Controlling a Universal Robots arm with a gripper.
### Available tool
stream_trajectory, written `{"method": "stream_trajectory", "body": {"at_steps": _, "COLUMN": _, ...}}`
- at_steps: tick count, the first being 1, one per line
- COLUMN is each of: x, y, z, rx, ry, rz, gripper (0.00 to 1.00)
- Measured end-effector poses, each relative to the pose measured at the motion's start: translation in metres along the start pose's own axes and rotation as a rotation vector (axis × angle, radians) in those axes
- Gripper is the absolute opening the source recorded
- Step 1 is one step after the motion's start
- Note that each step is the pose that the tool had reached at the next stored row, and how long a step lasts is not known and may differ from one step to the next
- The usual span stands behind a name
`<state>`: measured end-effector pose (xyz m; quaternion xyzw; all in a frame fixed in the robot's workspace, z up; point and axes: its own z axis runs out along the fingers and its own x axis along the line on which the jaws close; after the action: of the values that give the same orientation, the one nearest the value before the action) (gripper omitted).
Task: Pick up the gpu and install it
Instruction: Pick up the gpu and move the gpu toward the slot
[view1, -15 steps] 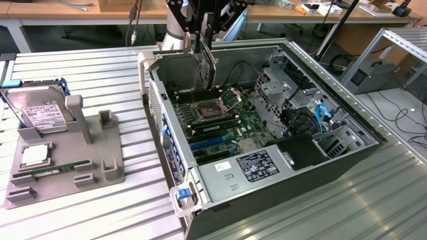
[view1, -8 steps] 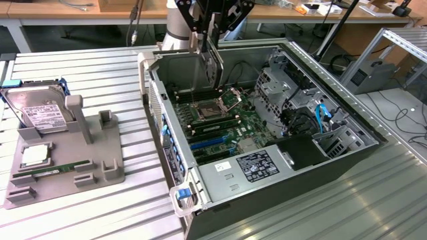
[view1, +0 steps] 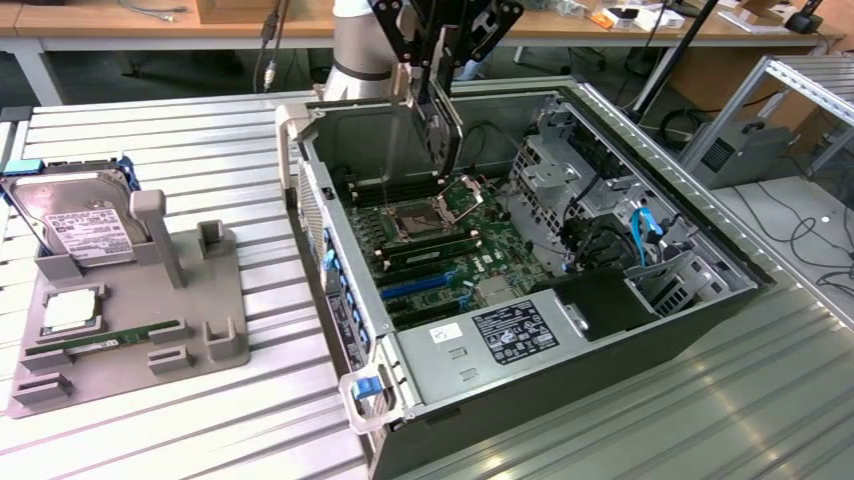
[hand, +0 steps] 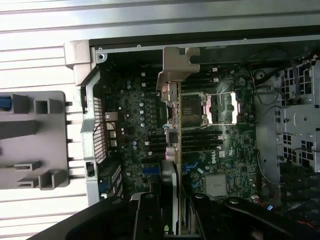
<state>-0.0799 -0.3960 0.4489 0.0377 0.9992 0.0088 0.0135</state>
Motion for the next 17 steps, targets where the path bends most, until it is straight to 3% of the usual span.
{"method": "stream_trajectory", "body": {"at_steps": 17, "x": -0.017, "y": 0.0013, "z": 0.0007, "rx": 0.0015, "ry": -0.0001, "rz": 0.000, "gripper": 0.27}}
